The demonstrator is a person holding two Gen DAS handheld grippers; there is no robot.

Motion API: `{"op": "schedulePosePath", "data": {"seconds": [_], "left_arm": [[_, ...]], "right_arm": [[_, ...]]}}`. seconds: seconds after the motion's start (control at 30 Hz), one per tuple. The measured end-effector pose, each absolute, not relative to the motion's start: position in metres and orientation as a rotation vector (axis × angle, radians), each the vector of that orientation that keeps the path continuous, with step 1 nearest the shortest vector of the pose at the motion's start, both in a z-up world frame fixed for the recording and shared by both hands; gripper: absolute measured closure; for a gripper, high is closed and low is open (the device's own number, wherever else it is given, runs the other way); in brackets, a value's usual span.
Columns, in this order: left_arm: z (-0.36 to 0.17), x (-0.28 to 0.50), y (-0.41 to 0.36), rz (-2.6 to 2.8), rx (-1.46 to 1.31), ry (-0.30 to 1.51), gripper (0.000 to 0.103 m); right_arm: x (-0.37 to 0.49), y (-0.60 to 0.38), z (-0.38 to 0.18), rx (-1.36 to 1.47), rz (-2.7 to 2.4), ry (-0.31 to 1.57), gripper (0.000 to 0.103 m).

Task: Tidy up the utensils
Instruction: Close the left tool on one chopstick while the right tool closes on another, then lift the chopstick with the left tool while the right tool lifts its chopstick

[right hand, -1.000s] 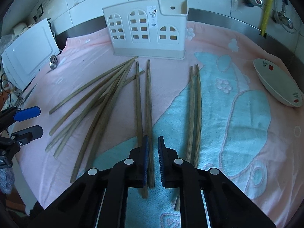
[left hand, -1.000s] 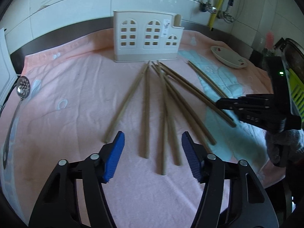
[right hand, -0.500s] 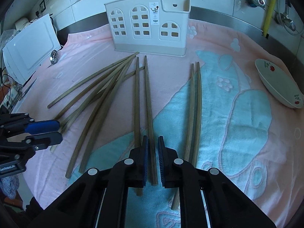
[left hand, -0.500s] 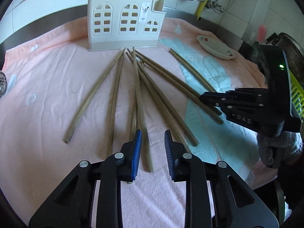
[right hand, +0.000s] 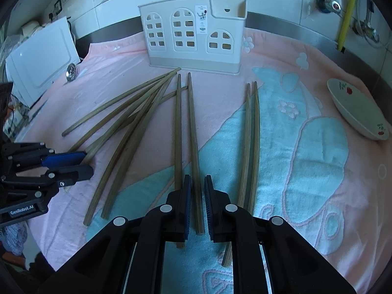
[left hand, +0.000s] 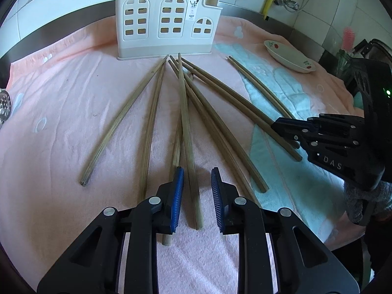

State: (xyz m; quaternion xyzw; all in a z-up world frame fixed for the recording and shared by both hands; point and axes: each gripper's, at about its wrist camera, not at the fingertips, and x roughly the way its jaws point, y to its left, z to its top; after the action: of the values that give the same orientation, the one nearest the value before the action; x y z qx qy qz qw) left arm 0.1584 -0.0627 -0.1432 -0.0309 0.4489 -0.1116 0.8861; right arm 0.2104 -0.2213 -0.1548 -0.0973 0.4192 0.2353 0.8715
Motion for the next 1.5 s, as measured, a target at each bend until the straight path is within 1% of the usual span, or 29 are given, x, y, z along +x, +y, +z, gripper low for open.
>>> {"op": "schedulePosePath", "data": {"seconds": [0.17, 0.27, 0.3, 0.4, 0.47, 0.57, 0.97, 1.07, 1.17, 1.5], "left_arm": [[-0.143, 0.164, -0.064, -0.212, -0.073, 0.940, 0.081], [-0.143, 0.165, -0.066, -0.175, -0.035, 0.943, 0.093], [-0.143, 0.165, -0.065, -0.173, -0.040, 0.945, 0.095], [-0.140, 0.165, -0.059, -0.172, -0.074, 0.949, 0.097], [-0.138, 0.163, -0.058, -0.172, -0.076, 0.942, 0.097], [-0.128, 0.157, -0.058, -0.178, -0.070, 0.917, 0.097], [-0.069, 0.144, -0.044, -0.179, -0.058, 0.749, 0.097], [-0.063, 0.145, -0.042, -0.179, -0.053, 0.733, 0.097], [-0.062, 0.145, -0.040, -0.182, -0.061, 0.734, 0.097], [-0.064, 0.146, -0.037, -0.186, -0.070, 0.739, 0.097]], "right_arm": [[0.209, -0.216, -0.156, -0.242, 0.477, 0.861, 0.092], [0.208, -0.214, -0.156, -0.259, 0.470, 0.855, 0.092], [0.208, -0.214, -0.156, -0.258, 0.468, 0.855, 0.093], [0.208, -0.216, -0.156, -0.233, 0.468, 0.856, 0.093], [0.207, -0.215, -0.154, -0.224, 0.469, 0.853, 0.096], [0.202, -0.214, -0.148, -0.213, 0.475, 0.833, 0.096], [0.185, -0.213, -0.101, -0.149, 0.482, 0.704, 0.101], [0.188, -0.212, -0.107, -0.165, 0.478, 0.734, 0.100], [0.191, -0.212, -0.123, -0.181, 0.472, 0.781, 0.094], [0.209, -0.214, -0.149, -0.214, 0.453, 0.842, 0.093]]}}
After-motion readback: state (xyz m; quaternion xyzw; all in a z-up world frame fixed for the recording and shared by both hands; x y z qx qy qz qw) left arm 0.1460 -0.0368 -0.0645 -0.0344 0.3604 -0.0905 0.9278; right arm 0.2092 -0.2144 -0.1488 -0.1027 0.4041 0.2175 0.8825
